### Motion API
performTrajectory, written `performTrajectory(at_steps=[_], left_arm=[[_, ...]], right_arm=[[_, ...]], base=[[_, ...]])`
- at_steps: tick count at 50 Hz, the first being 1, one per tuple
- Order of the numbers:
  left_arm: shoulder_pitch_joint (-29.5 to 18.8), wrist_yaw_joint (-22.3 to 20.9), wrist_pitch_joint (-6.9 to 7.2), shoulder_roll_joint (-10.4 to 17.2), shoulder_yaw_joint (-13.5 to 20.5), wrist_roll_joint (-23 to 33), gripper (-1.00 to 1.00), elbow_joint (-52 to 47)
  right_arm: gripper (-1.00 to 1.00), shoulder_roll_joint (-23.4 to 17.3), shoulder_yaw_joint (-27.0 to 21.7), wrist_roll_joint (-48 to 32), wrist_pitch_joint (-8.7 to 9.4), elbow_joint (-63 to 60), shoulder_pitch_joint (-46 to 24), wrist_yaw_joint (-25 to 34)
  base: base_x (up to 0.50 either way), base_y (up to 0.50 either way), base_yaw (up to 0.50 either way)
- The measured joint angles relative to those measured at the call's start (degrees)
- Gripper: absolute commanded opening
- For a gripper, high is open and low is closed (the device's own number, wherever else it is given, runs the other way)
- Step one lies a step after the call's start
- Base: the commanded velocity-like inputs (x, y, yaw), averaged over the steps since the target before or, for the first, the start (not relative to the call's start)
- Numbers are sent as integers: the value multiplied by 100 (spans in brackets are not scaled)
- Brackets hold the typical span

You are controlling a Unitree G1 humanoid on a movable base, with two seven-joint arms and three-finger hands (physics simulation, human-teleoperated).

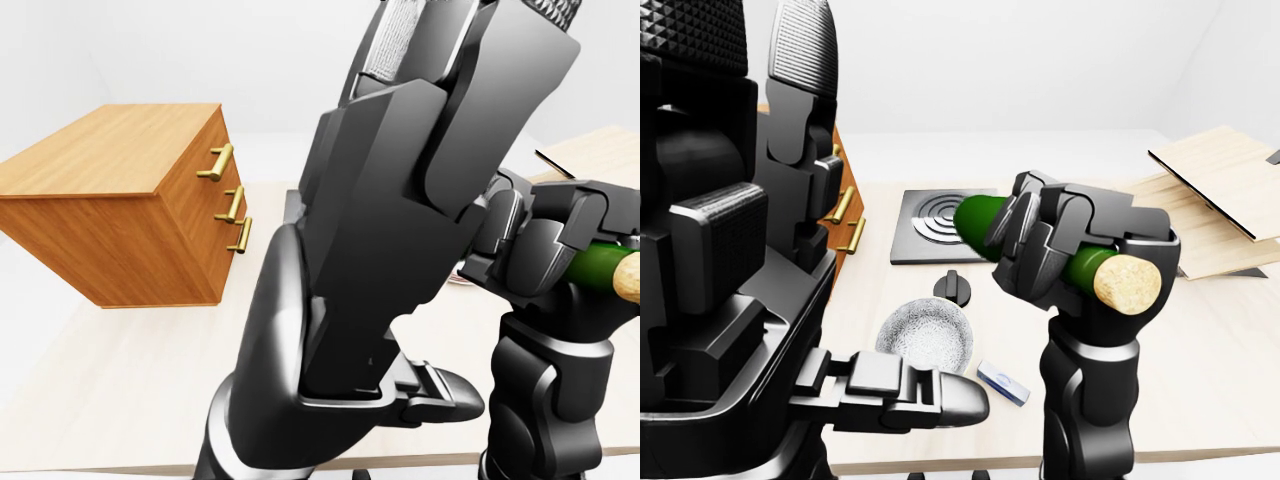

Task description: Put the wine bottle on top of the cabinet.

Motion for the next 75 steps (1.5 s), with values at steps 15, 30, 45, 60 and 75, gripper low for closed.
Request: performTrajectory(at_steps=[15,30,45,60,75], left_arm=[[84,-264,0,-290,-241,492,100,63],[107,-324,0,-449,-308,643,100,180],[107,-114,0,-432,-177,348,100,421],[58,331,0,-292,140,-261,100,939],[106,601,0,-191,155,-543,100,1172]], right_arm=[[-100,60,128,-74,0,124,117,44],[-100,93,204,-137,0,169,172,47],[-100,101,248,-191,0,66,112,-33],[-100,110,267,-297,0,43,125,-51],[-100,123,283,-307,0,101,155,-46]], base=[[0,0,0],[0,0,0],[0,0,0],[0,0,0],[0,0,0]])
